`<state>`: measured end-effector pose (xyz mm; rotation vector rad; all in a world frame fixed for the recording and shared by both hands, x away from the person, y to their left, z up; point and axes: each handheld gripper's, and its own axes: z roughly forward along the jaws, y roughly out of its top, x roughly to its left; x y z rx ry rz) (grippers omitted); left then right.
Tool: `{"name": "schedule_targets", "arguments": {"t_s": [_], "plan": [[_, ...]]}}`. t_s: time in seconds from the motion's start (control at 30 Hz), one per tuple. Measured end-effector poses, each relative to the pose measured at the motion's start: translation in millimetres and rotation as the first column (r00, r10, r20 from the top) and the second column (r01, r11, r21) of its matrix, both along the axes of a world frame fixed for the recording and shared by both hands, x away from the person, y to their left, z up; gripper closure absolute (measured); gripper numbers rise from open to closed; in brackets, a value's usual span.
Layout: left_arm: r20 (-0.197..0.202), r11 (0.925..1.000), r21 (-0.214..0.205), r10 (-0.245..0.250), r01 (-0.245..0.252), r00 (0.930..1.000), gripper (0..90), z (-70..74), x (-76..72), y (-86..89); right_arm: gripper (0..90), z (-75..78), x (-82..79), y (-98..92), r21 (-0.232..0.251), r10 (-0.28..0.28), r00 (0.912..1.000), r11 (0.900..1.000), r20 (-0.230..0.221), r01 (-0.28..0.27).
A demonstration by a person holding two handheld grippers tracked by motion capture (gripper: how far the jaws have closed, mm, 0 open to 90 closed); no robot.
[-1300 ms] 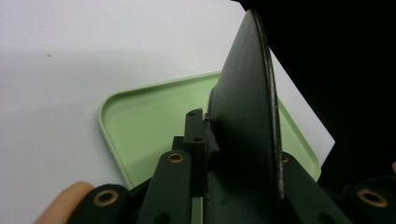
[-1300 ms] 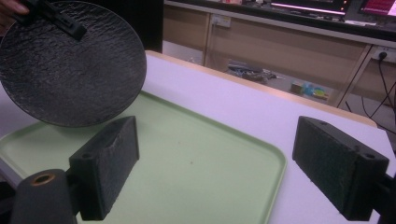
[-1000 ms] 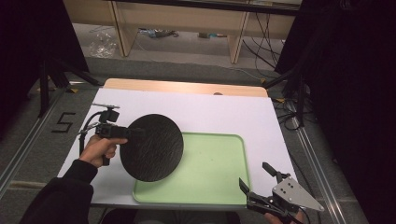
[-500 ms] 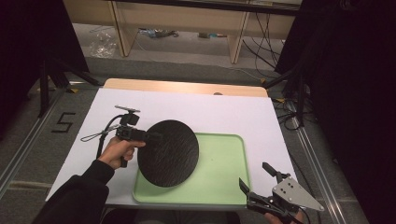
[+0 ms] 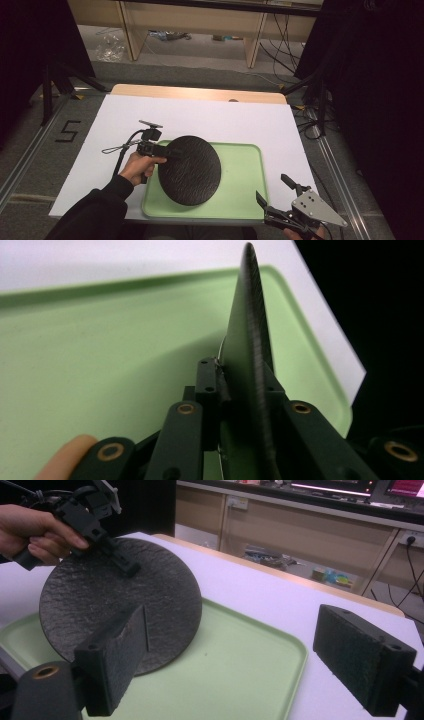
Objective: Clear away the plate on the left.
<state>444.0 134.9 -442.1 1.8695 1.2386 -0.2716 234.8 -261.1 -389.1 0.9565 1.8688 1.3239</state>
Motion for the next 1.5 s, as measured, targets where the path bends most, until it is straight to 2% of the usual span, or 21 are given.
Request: {"name": "schedule_targets", "arguments": {"t_s": [0.1,0.13,0.17,0.2,0.27,0.33,0.43,0.53,0.6,0.63,0.73,0.9,0.93,0.97,1.0,1.03,1.1,1.13,1.17,1.33,1.5], "plan": [[-0.005,0.9985,0.04,-0.037,0.037,0.9993,74.9,-3.3,1.8,2.5,15.4,0.0,0.1,0.0,0.0,0.001,1.0,1.0,0.0,-0.001],[-0.047,0.9977,0.053,-0.04,0.043,0.9981,74.2,-3.4,1.0,3.1,15.4,0.0,0.2,0.0,0.0,0.001,1.0,1.0,0.0,-0.001],[-0.052,0.996,0.074,-0.046,0.05,0.9976,72.7,-4.2,0.7,3.7,15.4,-0.1,0.4,-0.1,0.0,0.004,1.0,1.0,-0.001,-0.004],[-0.017,0.9888,0.126,-0.078,0.08,0.9968,70.7,-6.4,1.7,4.9,15.4,-0.1,0.4,-0.1,0.0,0.003,1.0,1.0,-0.001,-0.003],[-0.012,0.9852,0.135,-0.104,0.105,0.9945,69.2,-5.9,2.5,6.4,15.4,0.1,0.4,0.1,0.0,0.001,1.0,1.0,0.0,-0.001],[-0.039,0.9863,0.138,-0.085,0.09,0.9956,68.0,-3.2,-0.5,1.4,15.4,-0.1,0.4,0.2,-0.002,0.002,1.0,1.0,-0.001,-0.002],[-0.043,0.9725,0.197,-0.117,0.124,0.9922,63.0,-4.9,0.6,7.7,15.4,0.1,-0.1,-0.1,-0.001,0.002,1.0,1.0,0.001,-0.002],[-0.054,0.9684,0.221,-0.106,0.115,0.9929,62.8,-3.0,0.1,17.3,15.4,0.0,0.2,-0.4,0.001,0.001,1.0,1.0,-0.002,-0.001],[-0.073,0.9698,0.198,-0.131,0.143,0.9887,64.6,-3.1,-0.6,26.0,15.4,0.0,0.2,-0.2,0.0,0.002,1.0,1.0,-0.001,-0.002],[-0.082,0.9777,0.171,-0.11,0.122,0.9906,66.3,-3.4,-2.2,27.3,15.4,-0.1,0.5,-0.2,-0.001,0.005,1.0,1.0,-0.001,-0.005],[-0.093,0.9628,0.225,-0.132,0.15,0.9868,66.4,-4.0,-1.4,34.0,15.4,-0.3,0.6,0.3,0.001,0.002,1.0,1.0,0.002,-0.002],[-0.083,0.9703,0.21,-0.103,0.119,0.9911,67.4,-6.5,-1.7,35.8,15.4,0.1,0.2,-0.1,-0.001,0.002,1.0,1.0,-0.001,-0.002],[-0.07,0.9776,0.19,-0.078,0.09,0.9945,68.3,-6.7,-2.5,34.2,15.4,-0.1,0.3,-0.1,-0.001,0.003,1.0,1.0,-0.001,-0.003],[-0.059,0.9772,0.19,-0.086,0.096,0.9946,68.7,-6.4,-2.2,33.8,15.4,-0.2,0.5,-0.1,-0.002,0.006,1.0,1.0,-0.003,-0.006],[-0.052,0.9862,0.158,-0.041,0.049,0.9978,69.0,-6.7,-3.6,29.3,15.4,-0.7,1.1,0.6,0.004,0.005,1.0,1.0,0.002,-0.005],[-0.041,0.9796,0.183,-0.077,0.083,0.9962,69.4,-6.5,-2.2,30.7,15.4,-0.7,1.4,0.7,0.004,0.006,1.0,1.0,0.005,-0.006],[-0.026,0.9864,0.159,-0.039,0.043,0.9989,69.3,-8.5,-3.5,22.6,15.4,-0.1,2.1,0.2,-0.012,0.007,0.9998,0.9999,0.017,-0.007],[-0.025,0.9815,0.177,-0.069,0.073,0.9973,69.2,-8.7,-2.7,22.4,15.4,0.1,0.8,1.1,-0.005,0.007,1.0,1.0,-0.004,-0.007],[-0.024,0.9865,0.158,-0.041,0.044,0.9989,69.1,-9.5,-4.3,17.1,15.4,0.1,0.9,1.2,-0.005,0.007,1.0,1.0,-0.005,-0.007],[0.009,0.9851,0.168,-0.038,0.036,0.9992,67.7,-11.3,-6.0,4.3,15.4,-0.2,1.3,1.6,-0.005,0.01,0.9999,0.9999,-0.005,-0.01],[0.009,0.9848,0.161,-0.067,0.065,0.9977,67.2,-15.8,-8.6,-9.6,15.4,-0.3,1.5,1.3,-0.009,0.008,1.0,0.9999,-0.002,-0.008]]}}
